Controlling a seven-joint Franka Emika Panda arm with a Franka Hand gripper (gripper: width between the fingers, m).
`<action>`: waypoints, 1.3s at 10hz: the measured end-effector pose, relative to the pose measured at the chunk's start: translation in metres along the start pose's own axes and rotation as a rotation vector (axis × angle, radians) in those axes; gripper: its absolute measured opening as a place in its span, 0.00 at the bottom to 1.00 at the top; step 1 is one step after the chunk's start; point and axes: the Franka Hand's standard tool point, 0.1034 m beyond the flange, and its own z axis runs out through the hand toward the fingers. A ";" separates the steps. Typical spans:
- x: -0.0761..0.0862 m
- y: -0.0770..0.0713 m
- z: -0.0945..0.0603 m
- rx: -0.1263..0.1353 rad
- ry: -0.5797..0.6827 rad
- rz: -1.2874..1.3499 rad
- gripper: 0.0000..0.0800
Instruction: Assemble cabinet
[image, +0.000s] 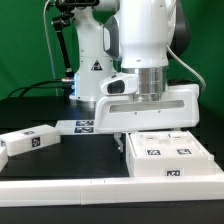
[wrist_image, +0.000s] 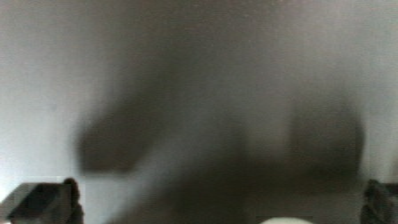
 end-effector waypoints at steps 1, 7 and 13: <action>0.001 -0.002 0.001 0.002 0.006 -0.006 1.00; -0.001 -0.012 0.002 0.004 0.009 -0.032 0.41; -0.004 -0.015 0.003 0.004 0.004 -0.045 0.06</action>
Offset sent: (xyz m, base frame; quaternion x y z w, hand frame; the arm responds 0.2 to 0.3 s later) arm -0.0026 0.0090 -0.0110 -0.0012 0.0131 0.0198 0.9997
